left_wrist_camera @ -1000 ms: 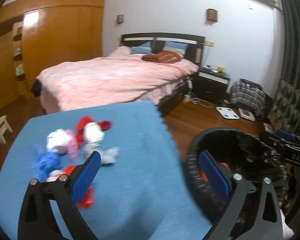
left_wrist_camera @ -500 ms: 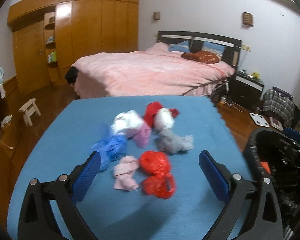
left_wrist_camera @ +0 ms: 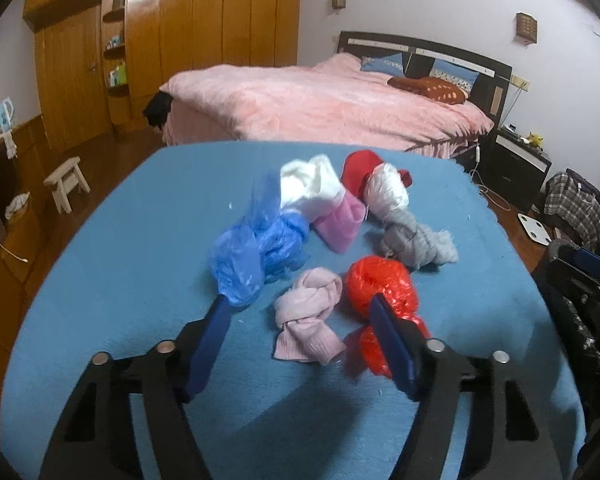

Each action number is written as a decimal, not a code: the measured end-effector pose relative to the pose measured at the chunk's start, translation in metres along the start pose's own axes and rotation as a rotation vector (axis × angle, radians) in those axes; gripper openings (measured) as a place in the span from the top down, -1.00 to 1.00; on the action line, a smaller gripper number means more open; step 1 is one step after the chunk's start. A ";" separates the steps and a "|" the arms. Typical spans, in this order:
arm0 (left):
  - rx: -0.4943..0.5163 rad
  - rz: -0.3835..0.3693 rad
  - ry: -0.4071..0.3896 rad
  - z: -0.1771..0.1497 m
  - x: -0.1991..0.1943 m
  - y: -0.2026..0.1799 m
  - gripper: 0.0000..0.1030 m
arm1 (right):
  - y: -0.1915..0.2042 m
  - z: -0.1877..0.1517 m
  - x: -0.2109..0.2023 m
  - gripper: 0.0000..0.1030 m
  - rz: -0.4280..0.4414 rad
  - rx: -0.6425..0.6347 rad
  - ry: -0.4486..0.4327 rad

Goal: Collect trash
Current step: 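Grasp the pink sock bundle with the left tool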

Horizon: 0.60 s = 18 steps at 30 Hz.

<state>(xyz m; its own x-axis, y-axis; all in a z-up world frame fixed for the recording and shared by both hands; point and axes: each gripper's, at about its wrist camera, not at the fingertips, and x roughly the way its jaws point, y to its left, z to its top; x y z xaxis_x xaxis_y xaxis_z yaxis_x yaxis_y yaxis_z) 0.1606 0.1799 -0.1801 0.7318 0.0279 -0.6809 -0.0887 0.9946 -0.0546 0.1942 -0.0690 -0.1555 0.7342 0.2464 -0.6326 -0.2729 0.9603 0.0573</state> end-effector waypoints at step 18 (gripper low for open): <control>-0.039 -0.034 0.095 -0.003 0.030 0.004 0.42 | 0.012 0.000 0.012 -0.89 0.020 -0.026 0.021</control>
<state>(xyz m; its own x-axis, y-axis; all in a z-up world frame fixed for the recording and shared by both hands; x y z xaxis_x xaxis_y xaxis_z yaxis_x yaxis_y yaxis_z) 0.1795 0.1844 -0.2030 0.6678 -0.0178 -0.7441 -0.0922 0.9900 -0.1064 0.1998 -0.0549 -0.1624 0.7150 0.2629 -0.6478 -0.3043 0.9512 0.0501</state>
